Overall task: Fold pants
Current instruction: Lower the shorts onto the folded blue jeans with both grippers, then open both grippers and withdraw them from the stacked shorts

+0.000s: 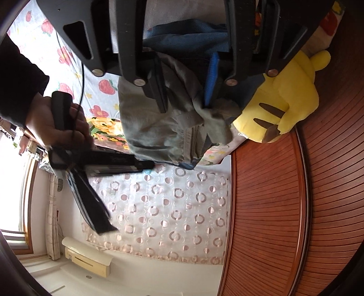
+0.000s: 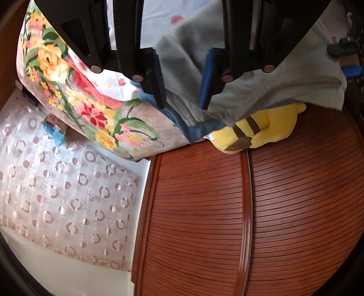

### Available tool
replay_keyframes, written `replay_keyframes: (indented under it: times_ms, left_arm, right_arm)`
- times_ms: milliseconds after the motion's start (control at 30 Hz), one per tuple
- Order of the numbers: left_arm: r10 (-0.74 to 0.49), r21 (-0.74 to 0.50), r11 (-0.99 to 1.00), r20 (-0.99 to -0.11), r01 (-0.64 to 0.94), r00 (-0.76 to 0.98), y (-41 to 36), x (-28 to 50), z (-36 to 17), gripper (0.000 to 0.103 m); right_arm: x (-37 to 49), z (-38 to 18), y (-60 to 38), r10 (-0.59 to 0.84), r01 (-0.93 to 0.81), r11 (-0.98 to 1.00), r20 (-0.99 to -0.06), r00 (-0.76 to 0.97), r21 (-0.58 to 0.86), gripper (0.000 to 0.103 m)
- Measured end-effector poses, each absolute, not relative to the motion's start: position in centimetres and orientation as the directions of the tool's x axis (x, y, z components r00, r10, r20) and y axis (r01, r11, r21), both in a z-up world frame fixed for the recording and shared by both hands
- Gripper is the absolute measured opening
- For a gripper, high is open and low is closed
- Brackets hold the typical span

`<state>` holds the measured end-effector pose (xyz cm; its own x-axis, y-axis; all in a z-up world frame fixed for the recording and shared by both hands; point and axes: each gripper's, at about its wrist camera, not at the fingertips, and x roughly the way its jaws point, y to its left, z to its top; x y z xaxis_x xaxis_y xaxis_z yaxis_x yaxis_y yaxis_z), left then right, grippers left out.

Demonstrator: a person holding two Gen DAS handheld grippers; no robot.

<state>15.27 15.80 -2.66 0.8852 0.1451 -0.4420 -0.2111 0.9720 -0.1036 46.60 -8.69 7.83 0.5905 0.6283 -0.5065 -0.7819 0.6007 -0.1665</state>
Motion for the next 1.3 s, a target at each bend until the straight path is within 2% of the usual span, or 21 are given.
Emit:
replay_keyframes:
  times_ms: [33,233,367,533,1167,1300]
  left_arm:
    - [0.151,-0.099,0.972,-0.436,-0.214,0.887,15.7,15.2,-2.5,0.051]
    - [0.176,-0.082,0.970,-0.421,-0.231,0.890,16.3,15.5,-1.7,0.061]
    - [0.231,-0.034,0.959,-0.485,-0.283,0.843,17.4,16.7,-3.1,0.061]
    - [0.233,-0.050,0.949,-0.554,-0.311,0.799,18.9,17.0,-5.3,0.061]
    - [0.201,-0.026,0.970,-0.486,-0.244,0.851,16.3,12.3,-1.2,0.062]
    - [0.180,-0.027,0.975,-0.478,-0.219,0.860,15.6,11.5,-0.4,0.076]
  right_arm:
    - [46.6,7.7,-9.1,0.630,-0.786,0.596,-0.511,0.584,-0.163,0.032]
    - [47.9,6.7,-10.7,0.593,-0.756,0.639,-0.537,0.600,-0.138,0.032]
    - [49.2,6.2,-10.2,0.561,-0.721,0.684,-0.550,0.619,-0.114,0.032]
    - [48.7,6.4,-9.4,0.560,-0.701,0.707,-0.535,0.633,-0.089,0.032]
    - [37.9,7.1,-14.5,0.600,-0.689,0.724,-0.475,0.644,-0.020,0.035]
    - [36.2,7.5,-15.5,0.611,-0.695,0.719,-0.463,0.642,-0.014,0.036]
